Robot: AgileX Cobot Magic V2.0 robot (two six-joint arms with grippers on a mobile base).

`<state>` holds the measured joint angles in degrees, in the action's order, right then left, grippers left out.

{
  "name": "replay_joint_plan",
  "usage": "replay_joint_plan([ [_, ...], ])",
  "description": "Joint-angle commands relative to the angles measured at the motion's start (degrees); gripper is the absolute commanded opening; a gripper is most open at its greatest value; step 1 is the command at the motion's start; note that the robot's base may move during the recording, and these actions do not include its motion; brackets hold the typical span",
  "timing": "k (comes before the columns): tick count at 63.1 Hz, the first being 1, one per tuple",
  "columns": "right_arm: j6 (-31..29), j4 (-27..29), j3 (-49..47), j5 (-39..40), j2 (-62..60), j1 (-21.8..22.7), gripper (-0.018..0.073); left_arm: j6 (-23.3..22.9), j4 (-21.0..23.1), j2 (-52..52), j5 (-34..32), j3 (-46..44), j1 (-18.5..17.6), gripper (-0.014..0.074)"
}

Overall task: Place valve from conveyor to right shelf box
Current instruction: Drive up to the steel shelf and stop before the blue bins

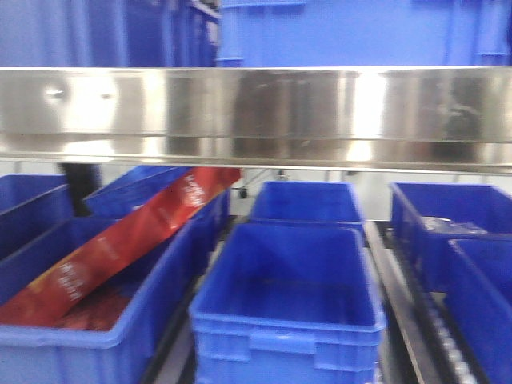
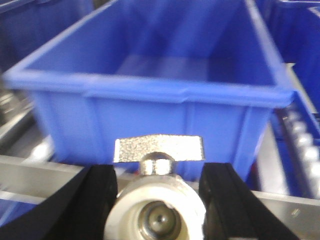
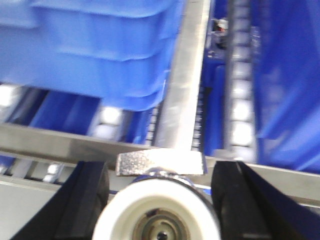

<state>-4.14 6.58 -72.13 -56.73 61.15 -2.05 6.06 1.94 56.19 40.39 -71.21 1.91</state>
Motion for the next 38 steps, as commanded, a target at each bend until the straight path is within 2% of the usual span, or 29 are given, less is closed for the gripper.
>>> replay_joint_plan([
  [1,-0.4,-0.3,-0.5,3.1,-0.8,0.1,-0.0163,-0.1,0.3,-0.5,-2.8,-0.7,0.1,-0.0111],
  [38,-0.4,-0.3,-0.5,3.1,-0.8,0.1,-0.0163,-0.1,0.3,-0.4,-2.8,-0.7,0.1,-0.0111],
])
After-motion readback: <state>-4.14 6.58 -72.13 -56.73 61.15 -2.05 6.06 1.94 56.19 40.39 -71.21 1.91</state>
